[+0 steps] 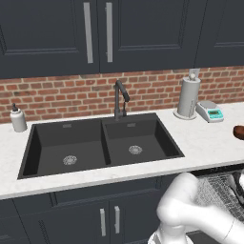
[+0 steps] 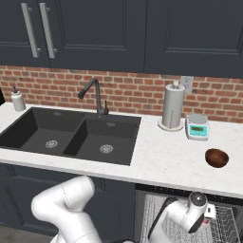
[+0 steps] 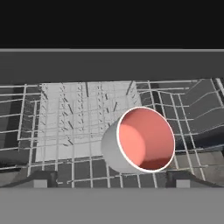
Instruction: Pick up the cup and bowl from the counter, place them in the dishwasher, and close the dishwasher door.
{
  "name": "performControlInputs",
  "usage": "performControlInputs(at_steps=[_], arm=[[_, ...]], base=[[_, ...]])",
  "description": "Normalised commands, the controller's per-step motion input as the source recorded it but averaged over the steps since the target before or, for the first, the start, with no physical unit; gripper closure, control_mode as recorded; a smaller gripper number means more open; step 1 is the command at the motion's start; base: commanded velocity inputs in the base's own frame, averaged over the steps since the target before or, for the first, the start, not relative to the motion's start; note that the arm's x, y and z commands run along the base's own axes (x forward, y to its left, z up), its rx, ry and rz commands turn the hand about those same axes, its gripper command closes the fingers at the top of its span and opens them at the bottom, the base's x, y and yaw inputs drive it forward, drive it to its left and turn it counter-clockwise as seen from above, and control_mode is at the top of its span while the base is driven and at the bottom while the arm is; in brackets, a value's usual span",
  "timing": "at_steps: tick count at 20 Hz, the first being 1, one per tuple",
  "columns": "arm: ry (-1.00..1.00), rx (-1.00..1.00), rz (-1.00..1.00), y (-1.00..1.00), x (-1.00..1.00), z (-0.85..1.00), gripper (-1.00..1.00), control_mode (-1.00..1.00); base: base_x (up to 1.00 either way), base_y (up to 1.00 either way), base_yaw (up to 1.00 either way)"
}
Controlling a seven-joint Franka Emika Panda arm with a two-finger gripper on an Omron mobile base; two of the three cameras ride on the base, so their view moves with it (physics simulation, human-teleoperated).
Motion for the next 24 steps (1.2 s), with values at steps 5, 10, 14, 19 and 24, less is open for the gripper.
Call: performControlInputs(at_steps=[5,10,14,19,24], arm=[[-0.08,0.0,0.0,0.05,-0.12,0.79,-1.0,-1.0],[-0.02,0.0,0.0,0.13,-0.2,0.94,-1.0,-1.0],[0.0,0.0,0.0,0.14,-0.08,0.99,-1.0,-1.0],[0.0,-0.02,0.0,0.21,-0.01,1.0,-1.0,-1.0],[0.0,-0.03,0.0,0.26,0.0,1.0,-1.0,-1.0]], base=[[0.0,0.0,0.0],[0.0,0.0,0.0],[0.0,0.0,0.0],[0.0,0.0,0.0],[0.0,0.0,0.0]])
